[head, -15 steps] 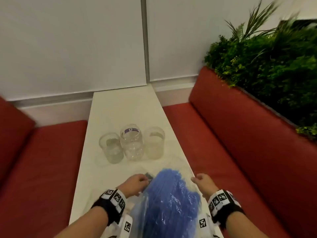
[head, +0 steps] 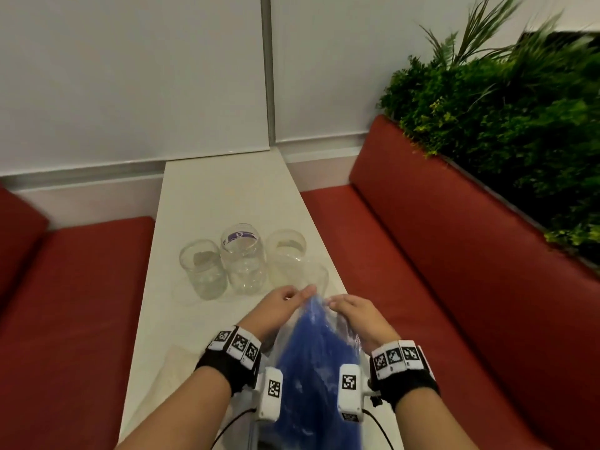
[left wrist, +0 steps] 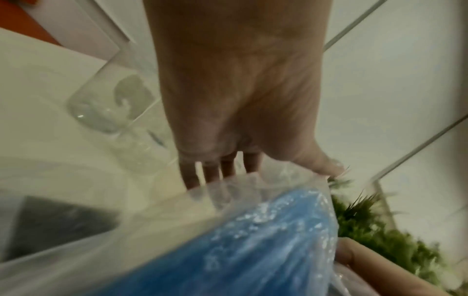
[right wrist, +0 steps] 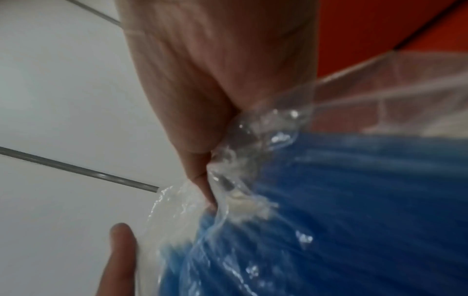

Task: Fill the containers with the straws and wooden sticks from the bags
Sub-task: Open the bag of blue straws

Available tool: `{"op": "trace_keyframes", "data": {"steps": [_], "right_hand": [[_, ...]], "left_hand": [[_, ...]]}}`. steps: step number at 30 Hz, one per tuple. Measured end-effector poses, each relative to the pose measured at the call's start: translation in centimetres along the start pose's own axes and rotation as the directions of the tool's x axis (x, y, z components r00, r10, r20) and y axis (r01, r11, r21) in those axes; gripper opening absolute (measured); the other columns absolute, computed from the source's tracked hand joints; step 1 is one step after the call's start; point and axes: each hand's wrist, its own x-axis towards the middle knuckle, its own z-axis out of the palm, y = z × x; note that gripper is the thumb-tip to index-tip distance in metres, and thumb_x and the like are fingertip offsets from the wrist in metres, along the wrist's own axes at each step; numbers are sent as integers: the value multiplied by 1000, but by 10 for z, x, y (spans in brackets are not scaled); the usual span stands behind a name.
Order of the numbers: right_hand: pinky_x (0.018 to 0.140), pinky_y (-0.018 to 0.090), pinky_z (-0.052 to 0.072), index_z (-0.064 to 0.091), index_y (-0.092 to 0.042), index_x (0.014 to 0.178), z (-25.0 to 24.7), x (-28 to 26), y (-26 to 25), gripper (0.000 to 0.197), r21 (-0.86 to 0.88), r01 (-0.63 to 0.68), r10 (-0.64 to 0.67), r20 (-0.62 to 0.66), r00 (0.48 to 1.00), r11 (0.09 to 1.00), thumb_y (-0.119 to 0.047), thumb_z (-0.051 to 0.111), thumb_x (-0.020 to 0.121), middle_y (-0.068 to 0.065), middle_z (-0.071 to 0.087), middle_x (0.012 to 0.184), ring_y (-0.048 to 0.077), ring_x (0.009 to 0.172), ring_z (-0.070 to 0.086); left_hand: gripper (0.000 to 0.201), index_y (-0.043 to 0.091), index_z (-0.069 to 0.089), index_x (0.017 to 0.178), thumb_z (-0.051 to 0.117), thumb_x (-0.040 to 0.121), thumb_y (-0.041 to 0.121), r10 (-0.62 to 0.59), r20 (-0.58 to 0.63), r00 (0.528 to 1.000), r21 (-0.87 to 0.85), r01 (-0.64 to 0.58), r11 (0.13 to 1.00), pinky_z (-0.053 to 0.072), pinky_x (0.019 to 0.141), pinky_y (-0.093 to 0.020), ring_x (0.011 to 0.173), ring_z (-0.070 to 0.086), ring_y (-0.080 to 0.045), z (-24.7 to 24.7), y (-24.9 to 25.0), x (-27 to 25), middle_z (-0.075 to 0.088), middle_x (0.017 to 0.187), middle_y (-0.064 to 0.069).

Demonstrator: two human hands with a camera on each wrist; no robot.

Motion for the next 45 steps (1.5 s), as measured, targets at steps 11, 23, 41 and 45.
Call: {"op": "trace_keyframes", "data": {"steps": [11,23,41,45], "right_hand": [[70,23,48,62,-31,76,18,-40,-144,26,-241,486,-424,266,866,840,-46,82,72,-8,62,79,7,74,58],[76,40,46,71,-30,78,56,-36,-194,17,-411,727,-734,176,656,551,-45,80,77,-13,65,68,5,68,56],[66,20,51,72,-13,86,89,-57,-220,3,-149,824,-804,179,567,547,-13,75,87,-6,70,71,7,67,66],[67,23,54,71,-17,88,87,-59,-220,4,-116,821,-799,189,570,559,-18,76,88,-5,72,75,9,71,66]], "left_hand": [[30,15,64,95,67,88,44,474,-335,814,-240,-560,793,46,58,-22,58,53,-16,-80,92,-42,60,68,-4],[16,20,74,93,67,89,35,609,-430,666,6,-673,740,45,73,-18,81,61,-1,-114,139,-82,68,90,10],[14,8,72,103,61,94,8,521,-462,718,-149,-642,752,58,81,-33,89,72,-23,-91,152,-110,74,94,-13],[10,7,73,95,65,90,9,514,-576,636,-28,-643,765,59,76,-32,84,72,-23,-88,160,-112,74,87,-12]]}}
